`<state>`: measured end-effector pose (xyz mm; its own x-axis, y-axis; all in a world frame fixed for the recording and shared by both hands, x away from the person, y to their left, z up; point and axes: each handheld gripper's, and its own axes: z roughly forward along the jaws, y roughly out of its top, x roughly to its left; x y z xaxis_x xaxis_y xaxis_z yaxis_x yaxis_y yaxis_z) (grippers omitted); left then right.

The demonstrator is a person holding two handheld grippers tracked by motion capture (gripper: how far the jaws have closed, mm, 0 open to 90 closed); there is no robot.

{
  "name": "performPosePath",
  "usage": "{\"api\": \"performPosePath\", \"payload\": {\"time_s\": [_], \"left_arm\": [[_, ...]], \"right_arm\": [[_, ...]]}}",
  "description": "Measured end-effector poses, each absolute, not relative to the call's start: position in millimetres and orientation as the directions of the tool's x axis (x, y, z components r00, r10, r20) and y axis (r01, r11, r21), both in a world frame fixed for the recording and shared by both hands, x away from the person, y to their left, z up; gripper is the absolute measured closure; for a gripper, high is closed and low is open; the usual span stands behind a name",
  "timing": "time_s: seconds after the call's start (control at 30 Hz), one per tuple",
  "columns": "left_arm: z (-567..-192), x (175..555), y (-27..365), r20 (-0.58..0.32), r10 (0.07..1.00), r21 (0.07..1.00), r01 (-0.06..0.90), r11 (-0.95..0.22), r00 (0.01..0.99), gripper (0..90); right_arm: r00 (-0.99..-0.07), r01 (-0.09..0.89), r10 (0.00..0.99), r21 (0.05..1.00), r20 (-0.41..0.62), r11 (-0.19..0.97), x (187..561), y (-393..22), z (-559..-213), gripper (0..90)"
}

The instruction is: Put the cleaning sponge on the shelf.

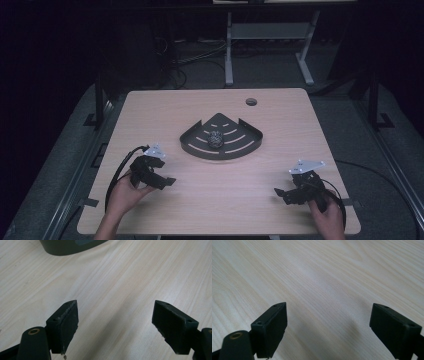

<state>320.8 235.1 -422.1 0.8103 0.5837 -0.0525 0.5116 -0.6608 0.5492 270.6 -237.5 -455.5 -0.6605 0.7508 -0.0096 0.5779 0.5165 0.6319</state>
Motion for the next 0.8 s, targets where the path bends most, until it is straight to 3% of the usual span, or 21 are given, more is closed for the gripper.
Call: {"api": "performPosePath", "payload": {"time_s": [0.8], "left_arm": [[-430.6, 295.7, 267.4, -0.057, 0.639, 0.592, 0.541, -0.597, 0.767, 20.0]], "right_arm": [[-0.65, 0.574, 0.76, 0.641, -0.022, 0.51, 265.8, -239.9, -453.7, 14.1]]}}
